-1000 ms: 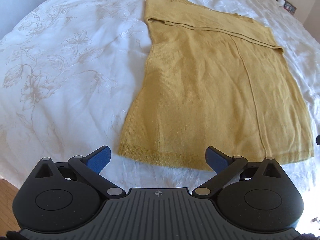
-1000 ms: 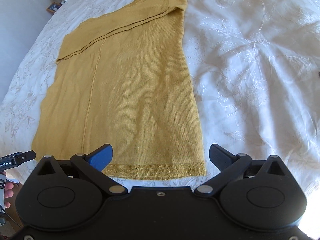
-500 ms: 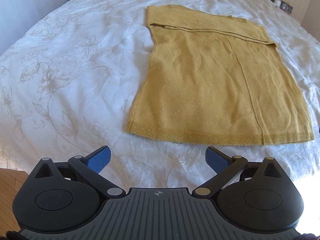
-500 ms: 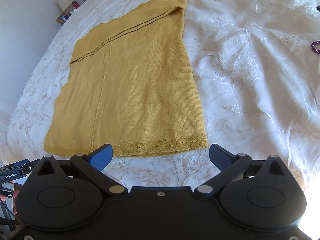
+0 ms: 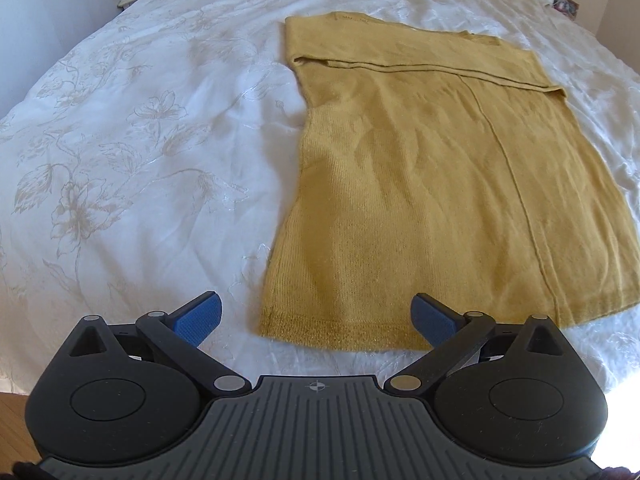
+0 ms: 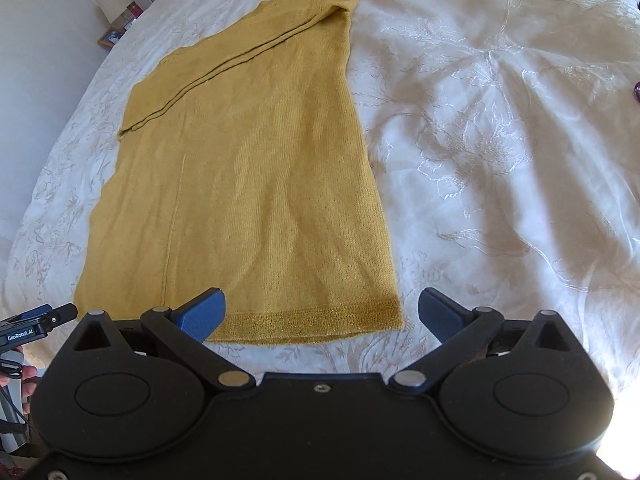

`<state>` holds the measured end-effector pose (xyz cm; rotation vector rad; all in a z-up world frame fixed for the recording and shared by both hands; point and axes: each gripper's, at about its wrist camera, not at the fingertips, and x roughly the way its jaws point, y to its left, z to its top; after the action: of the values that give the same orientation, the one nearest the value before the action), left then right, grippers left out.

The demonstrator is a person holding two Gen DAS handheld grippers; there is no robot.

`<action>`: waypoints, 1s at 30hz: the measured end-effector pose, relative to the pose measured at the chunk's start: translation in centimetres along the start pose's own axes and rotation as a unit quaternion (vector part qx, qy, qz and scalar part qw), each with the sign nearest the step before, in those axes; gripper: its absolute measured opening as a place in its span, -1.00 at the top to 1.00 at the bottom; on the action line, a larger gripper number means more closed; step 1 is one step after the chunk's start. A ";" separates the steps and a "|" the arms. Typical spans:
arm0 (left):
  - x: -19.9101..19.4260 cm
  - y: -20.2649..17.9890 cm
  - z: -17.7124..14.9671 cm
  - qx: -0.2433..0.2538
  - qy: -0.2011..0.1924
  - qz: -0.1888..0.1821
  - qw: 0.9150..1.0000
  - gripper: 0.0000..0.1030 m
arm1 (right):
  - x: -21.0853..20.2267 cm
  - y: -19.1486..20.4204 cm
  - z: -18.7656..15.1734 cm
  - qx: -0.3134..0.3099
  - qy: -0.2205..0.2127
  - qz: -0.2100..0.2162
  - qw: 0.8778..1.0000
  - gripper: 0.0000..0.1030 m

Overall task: Fold small clothes
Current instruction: 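Open both tools and pull back from the sleeve-folded sweater, then close both tools together on the sweater hem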

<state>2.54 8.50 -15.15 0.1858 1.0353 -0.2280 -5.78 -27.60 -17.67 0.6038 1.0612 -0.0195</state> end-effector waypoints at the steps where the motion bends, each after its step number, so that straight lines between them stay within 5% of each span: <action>1: 0.4 0.0 0.3 0.003 0.002 -0.001 1.000 -0.99 | 0.3 0.1 0.2 -0.001 0.002 0.000 1.000 -0.99; 15: 5.1 1.4 1.4 0.001 0.047 -0.030 0.998 -1.00 | 4.6 0.7 1.7 0.010 0.053 -0.021 0.998 -1.00; 30: 6.5 1.6 1.1 -0.010 0.061 -0.034 0.998 -1.00 | 5.6 0.9 1.5 0.001 0.056 -0.027 0.998 -1.00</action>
<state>7.05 9.07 -20.18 0.1472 1.1652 -0.2697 -1.45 -26.06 -21.32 0.5836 1.1852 -0.0342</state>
